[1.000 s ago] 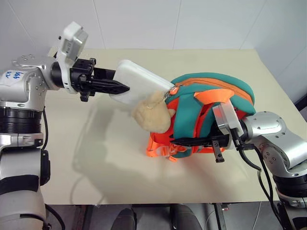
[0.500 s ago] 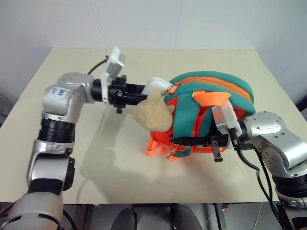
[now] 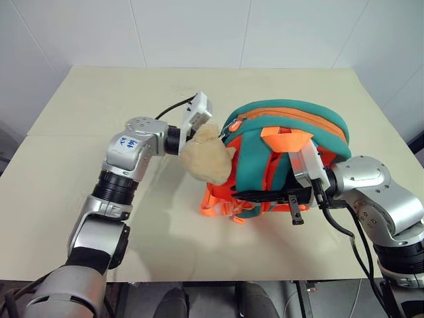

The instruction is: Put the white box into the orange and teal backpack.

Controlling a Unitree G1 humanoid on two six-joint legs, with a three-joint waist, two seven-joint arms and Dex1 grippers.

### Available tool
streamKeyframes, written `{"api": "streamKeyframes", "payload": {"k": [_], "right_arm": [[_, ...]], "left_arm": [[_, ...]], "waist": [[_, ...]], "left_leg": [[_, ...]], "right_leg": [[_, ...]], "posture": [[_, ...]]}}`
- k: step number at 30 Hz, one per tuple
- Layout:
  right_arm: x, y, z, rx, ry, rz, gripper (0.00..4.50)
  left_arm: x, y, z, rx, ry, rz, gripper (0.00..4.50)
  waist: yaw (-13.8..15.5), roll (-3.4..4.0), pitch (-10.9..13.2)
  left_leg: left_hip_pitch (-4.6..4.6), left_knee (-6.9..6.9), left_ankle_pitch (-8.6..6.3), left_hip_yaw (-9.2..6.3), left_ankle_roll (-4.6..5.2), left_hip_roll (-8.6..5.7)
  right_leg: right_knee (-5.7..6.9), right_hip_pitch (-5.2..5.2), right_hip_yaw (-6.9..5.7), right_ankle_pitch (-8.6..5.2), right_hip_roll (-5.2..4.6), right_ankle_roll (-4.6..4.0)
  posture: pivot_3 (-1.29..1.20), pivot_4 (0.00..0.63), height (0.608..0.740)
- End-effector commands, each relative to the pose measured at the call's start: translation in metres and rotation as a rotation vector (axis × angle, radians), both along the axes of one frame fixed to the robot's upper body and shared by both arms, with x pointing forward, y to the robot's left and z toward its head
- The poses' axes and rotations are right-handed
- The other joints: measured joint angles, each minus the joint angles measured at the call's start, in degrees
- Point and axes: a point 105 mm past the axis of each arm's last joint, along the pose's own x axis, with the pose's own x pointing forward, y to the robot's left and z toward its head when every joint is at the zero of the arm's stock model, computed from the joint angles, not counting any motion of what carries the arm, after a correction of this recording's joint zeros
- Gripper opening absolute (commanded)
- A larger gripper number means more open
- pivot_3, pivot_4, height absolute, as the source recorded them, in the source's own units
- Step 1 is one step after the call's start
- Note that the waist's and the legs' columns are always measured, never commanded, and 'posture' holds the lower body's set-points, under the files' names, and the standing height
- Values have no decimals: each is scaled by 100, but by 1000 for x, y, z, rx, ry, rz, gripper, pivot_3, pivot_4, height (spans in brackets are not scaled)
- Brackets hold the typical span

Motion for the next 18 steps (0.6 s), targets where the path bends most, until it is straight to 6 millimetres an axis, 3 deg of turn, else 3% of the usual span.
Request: {"api": "streamKeyframes", "payload": {"k": [1,4,14,18], "right_arm": [[-5,4,8,13,-65,19,510],[-5,4,8,11,-67,15,510],[-3,5,8,14,-71,8,510],[-2,5,8,15,-74,6,510]], "left_arm": [[-3,-13,6,-9,-28,-30,1319],[-1,-19,7,-20,-79,-19,1319],[3,-21,2,43,-52,-2,4387],[4,-18,7,45,-71,11,4465]], "waist": [[2,0,0],[8,0,0],[9,0,0],[8,0,0]], "left_leg": [[0,0,0,0,0,0],[0,1,0,0,0,0],[0,3,0,0,0,-2],[0,2,0,0,0,-2]], "right_leg": [[0,0,0,0,0,0],[0,0,0,0,0,1],[0,2,1,2,-1,3],[-1,2,1,2,0,3]], "posture": [[0,150,740],[0,150,740],[0,150,740],[0,150,740]]}}
